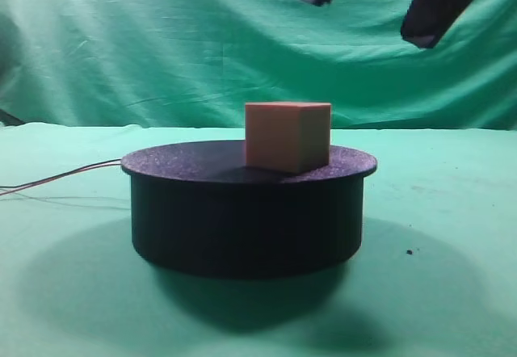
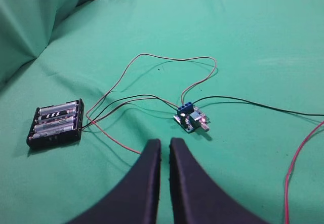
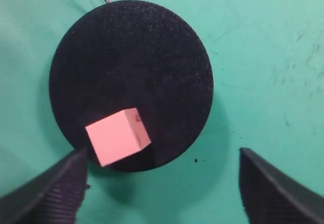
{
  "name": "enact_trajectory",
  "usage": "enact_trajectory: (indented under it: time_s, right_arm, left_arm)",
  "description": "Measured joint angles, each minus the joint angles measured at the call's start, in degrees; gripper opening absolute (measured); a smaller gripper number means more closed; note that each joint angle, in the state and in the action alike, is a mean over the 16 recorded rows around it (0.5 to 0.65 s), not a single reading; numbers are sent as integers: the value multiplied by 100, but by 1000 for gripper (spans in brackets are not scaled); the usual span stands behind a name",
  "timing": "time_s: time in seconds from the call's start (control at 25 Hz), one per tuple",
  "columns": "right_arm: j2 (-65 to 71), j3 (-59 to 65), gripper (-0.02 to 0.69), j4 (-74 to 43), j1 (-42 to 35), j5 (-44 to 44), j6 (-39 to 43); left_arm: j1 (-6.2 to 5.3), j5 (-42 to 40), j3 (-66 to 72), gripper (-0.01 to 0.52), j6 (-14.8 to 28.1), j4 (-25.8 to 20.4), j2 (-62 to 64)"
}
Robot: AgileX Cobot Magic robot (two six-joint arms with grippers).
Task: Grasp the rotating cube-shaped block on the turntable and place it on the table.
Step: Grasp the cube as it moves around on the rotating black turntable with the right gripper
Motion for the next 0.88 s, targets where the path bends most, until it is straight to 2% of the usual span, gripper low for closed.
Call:
enact_trajectory:
  time_s: [0.12, 0.4, 0.64, 0.76, 0.88]
  right_arm:
    - [214, -19, 573, 11, 3, -133, -141]
    - [627, -129, 402, -198, 3, -427, -380]
    - [480, -308, 276, -752, -82, -236, -111]
    - [251, -256, 240, -1071, -276, -57, 160]
    - [0, -38, 237, -1267, -540, 8, 392]
  left_arm:
    - [0, 0, 0, 0, 0, 0, 0]
    - [0, 0, 0, 0, 0, 0, 0]
    - [0, 0, 0, 0, 0, 0, 0]
    - [0, 0, 0, 0, 0, 0, 0]
    - [0, 0, 0, 0, 0, 0, 0]
